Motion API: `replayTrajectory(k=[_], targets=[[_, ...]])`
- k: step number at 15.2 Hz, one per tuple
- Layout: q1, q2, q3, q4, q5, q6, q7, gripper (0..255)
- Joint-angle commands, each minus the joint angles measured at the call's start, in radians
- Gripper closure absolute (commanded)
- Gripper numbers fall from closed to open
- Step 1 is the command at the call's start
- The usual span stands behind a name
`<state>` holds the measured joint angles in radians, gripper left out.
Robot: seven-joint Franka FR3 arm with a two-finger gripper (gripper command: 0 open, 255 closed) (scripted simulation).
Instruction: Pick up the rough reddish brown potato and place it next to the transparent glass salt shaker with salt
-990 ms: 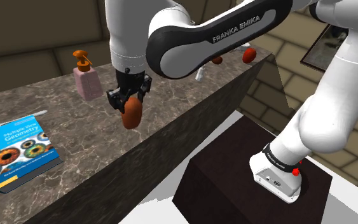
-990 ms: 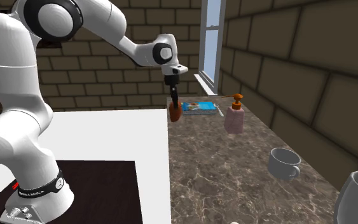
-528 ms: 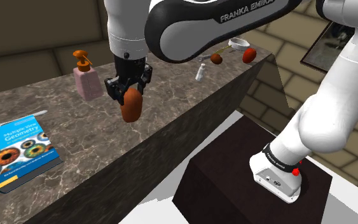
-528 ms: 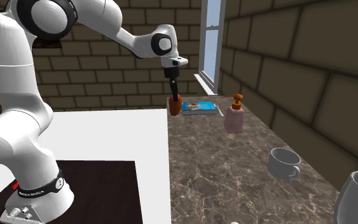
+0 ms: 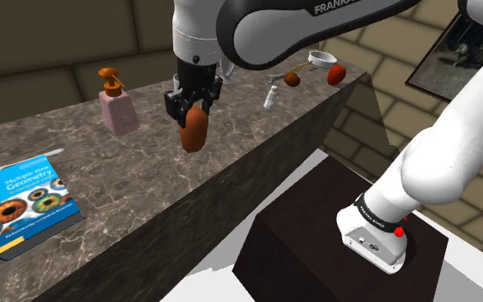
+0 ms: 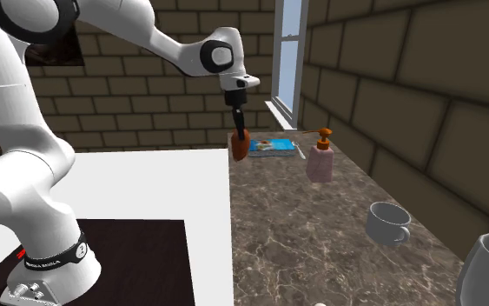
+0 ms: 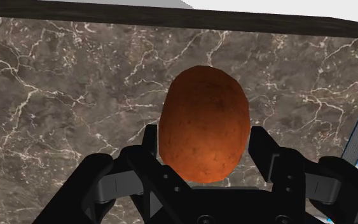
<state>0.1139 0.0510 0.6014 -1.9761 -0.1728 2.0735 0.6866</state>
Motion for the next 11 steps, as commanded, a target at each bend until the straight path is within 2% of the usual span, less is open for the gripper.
replayTrajectory(k=[1, 6, 11], targets=[[-0.030, -0.055, -0.021, -0.054, 0.039, 0.017, -0.066, 255], [-0.083, -0.166, -0.091, -0.170, 0.110, 0.054, -0.222, 255], [-0.125, -0.245, -0.174, -0.257, 0.151, 0.078, -0.370, 255]])
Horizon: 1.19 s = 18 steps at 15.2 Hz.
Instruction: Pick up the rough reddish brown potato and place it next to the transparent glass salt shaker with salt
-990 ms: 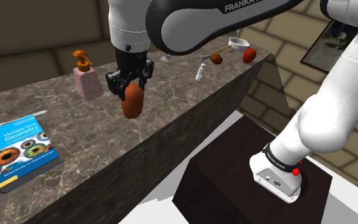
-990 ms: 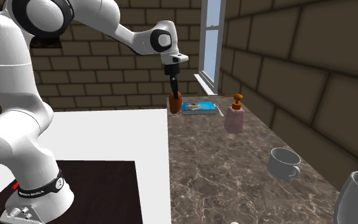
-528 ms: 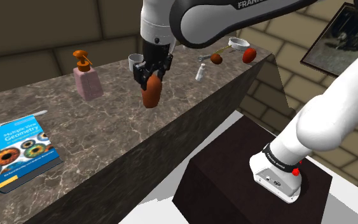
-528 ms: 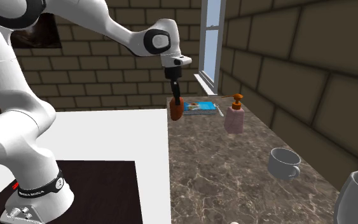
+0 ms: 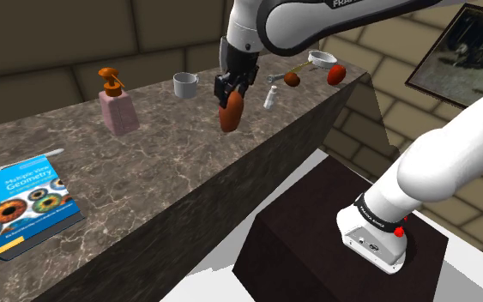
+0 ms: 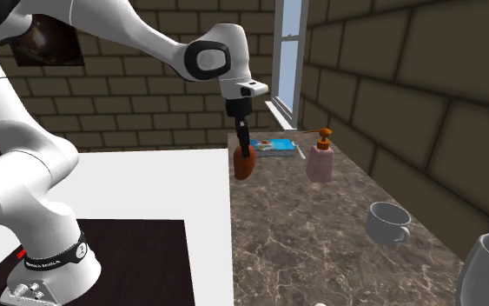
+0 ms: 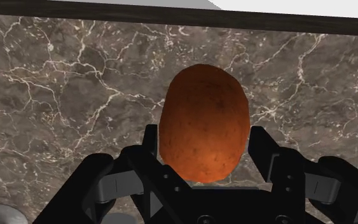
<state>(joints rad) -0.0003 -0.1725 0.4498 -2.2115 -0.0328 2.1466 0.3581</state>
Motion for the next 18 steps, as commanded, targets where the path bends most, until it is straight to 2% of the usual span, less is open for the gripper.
replayTrajectory(k=[1, 10, 18], targets=[[-0.019, -0.034, -0.039, -0.036, 0.016, 0.009, -0.070, 255], [-0.101, -0.092, -0.196, -0.110, 0.028, 0.036, -0.314, 255], [-0.183, -0.070, -0.329, -0.098, 0.015, 0.051, -0.519, 255]])
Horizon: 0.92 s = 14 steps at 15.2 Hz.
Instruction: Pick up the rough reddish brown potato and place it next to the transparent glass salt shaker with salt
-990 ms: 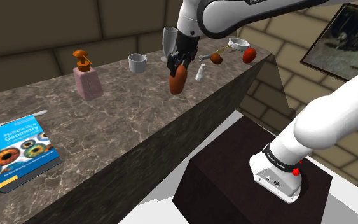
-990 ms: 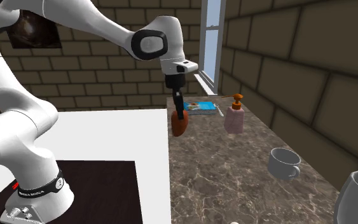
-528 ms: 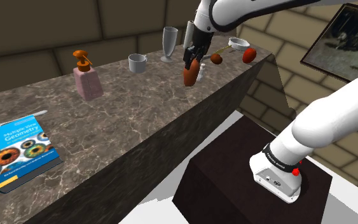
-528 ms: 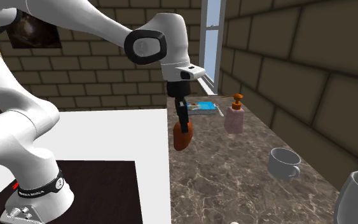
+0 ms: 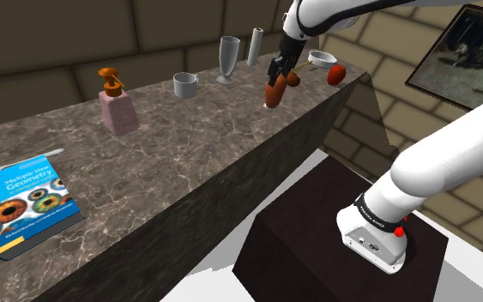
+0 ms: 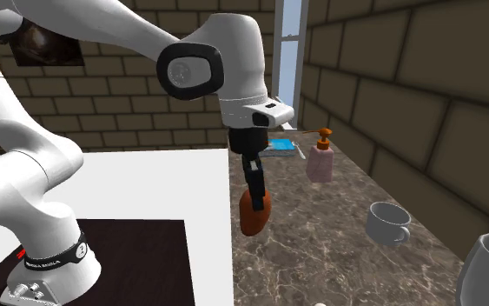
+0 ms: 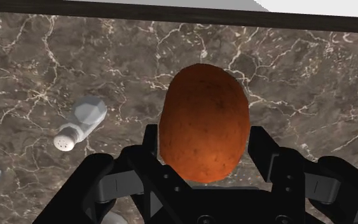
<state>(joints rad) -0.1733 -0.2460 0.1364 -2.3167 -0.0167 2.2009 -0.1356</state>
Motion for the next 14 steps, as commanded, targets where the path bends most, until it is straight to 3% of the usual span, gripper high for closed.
replayTrajectory(k=[1, 14], targets=[[-0.020, 0.011, -0.031, 0.014, -0.003, -0.002, -0.051, 255], [-0.143, 0.184, -0.209, 0.187, 0.011, 0.004, -0.358, 255]])
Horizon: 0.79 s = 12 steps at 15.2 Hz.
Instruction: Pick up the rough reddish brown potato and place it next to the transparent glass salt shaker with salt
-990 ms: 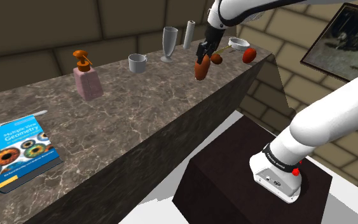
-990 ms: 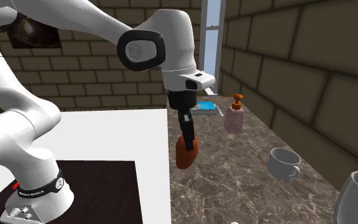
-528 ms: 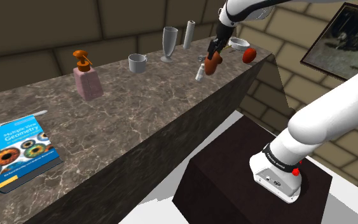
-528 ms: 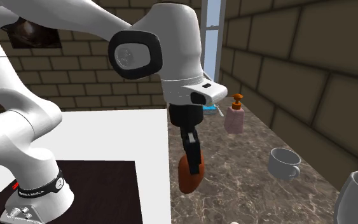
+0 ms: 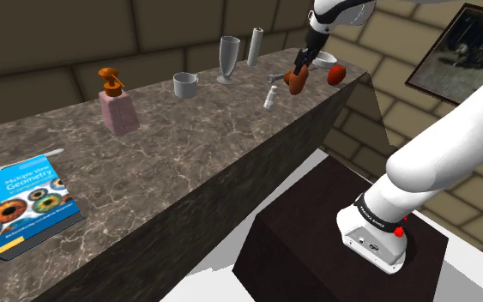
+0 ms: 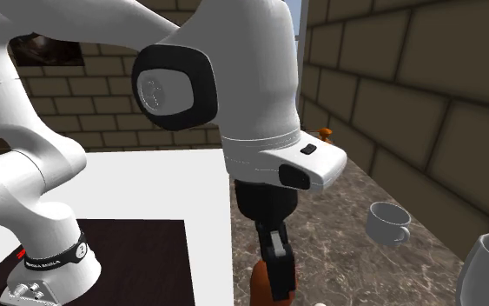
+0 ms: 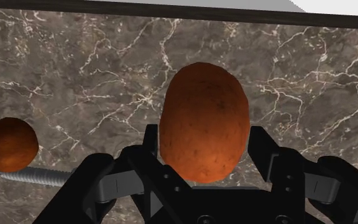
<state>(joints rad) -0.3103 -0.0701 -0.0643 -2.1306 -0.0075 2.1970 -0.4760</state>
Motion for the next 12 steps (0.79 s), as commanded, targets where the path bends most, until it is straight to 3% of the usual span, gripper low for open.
replayTrajectory(k=[1, 12], targets=[[-0.007, 0.013, -0.008, -0.007, 0.003, 0.021, -0.018, 255], [-0.007, 0.079, -0.009, -0.088, 0.009, 0.166, -0.023, 255]])
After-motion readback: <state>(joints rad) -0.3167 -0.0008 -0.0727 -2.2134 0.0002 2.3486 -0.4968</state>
